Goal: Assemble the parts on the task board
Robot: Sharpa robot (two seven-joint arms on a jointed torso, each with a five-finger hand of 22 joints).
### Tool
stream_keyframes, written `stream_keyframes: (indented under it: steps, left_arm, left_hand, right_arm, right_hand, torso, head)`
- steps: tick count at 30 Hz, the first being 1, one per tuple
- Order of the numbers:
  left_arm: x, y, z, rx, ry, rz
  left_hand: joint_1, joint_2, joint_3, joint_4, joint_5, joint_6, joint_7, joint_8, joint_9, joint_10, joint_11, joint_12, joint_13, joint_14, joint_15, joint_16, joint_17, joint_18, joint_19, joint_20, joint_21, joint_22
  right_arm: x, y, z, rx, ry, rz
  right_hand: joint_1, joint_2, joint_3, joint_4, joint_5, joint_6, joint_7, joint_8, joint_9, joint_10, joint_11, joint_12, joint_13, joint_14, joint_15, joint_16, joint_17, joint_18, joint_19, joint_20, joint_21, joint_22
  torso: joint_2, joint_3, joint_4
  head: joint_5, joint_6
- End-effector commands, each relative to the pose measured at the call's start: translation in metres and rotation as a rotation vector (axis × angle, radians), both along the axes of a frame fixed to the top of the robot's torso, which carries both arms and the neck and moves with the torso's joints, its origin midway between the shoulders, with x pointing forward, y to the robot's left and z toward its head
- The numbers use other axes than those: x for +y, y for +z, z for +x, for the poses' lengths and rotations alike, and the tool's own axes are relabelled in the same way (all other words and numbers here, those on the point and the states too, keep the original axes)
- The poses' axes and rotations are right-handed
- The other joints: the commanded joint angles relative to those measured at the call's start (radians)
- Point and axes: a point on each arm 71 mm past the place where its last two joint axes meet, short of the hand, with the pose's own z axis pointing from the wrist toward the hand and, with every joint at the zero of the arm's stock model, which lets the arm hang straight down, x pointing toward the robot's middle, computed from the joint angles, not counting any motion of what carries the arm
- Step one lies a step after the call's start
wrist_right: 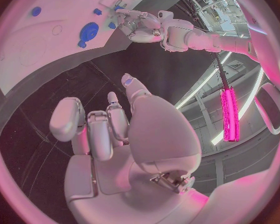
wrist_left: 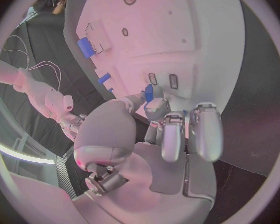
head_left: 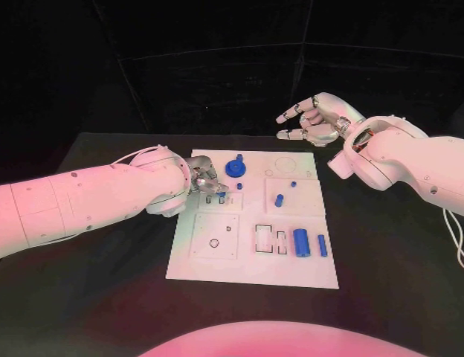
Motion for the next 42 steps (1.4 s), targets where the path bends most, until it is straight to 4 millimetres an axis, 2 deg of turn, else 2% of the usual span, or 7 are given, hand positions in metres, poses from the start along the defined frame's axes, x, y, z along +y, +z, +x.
stream_keyframes:
  steps: [1, 33, 42]
  left_arm:
    - [-0.0006, -0.0019, -0.0017, 0.025, -0.027, 0.043]
    - [-0.0015, -0.0076, -0.0074, 0.115, -0.076, 0.114]
    - [-0.0046, -0.0075, -0.0065, 0.111, -0.080, 0.107]
  left_hand:
    - [0.000, 0.007, 0.184, -0.179, 0.004, 0.001, -0.007, 0.002, 0.001, 0.005, 0.002, 0.002, -0.001, 0.107, -0.003, 0.003, 0.263, -0.005, 0.016, -0.002, 0.003, 0.001]
    - [-0.002, 0.004, 0.188, -0.181, 0.003, 0.002, -0.007, 0.003, 0.002, 0.008, 0.002, 0.005, 0.003, 0.107, -0.003, 0.003, 0.263, -0.006, 0.018, -0.002, 0.007, 0.007]
    - [-0.026, -0.005, 0.183, -0.174, 0.000, 0.012, -0.010, 0.006, 0.003, 0.015, 0.001, 0.011, 0.008, 0.107, -0.003, 0.003, 0.263, -0.007, 0.019, -0.002, 0.008, 0.010]
  right_arm:
    - [0.0010, 0.0014, 0.0001, -0.003, 0.010, -0.001]
    - [0.0020, 0.0011, 0.0006, -0.003, 0.014, -0.001]
    - [0.0029, 0.0010, 0.0007, -0.003, 0.016, 0.000]
  right_hand:
    - [-0.002, 0.009, -0.002, -0.001, 0.005, 0.002, 0.001, 0.007, -0.001, -0.002, -0.004, -0.003, -0.001, 0.066, -0.010, -0.005, 0.086, 0.007, 0.000, -0.005, -0.006, -0.001]
    - [-0.002, 0.009, -0.002, -0.001, 0.005, 0.002, 0.001, 0.007, -0.001, -0.002, -0.004, -0.003, -0.001, 0.066, -0.010, -0.005, 0.086, 0.007, 0.000, -0.005, -0.006, -0.001]
    - [-0.002, 0.009, -0.002, -0.001, 0.005, 0.002, 0.001, 0.007, -0.001, -0.002, -0.004, -0.003, -0.001, 0.066, -0.010, -0.005, 0.086, 0.007, 0.000, -0.005, -0.006, -0.001]
  torso:
    - [0.000, 0.0000, 0.0010]
    - [0.000, 0.0007, 0.0006]
    - [0.000, 0.0005, -0.0002]
  head:
    - [0.000, -0.002]
    - [0.000, -0.011]
    - [0.002, -0.013]
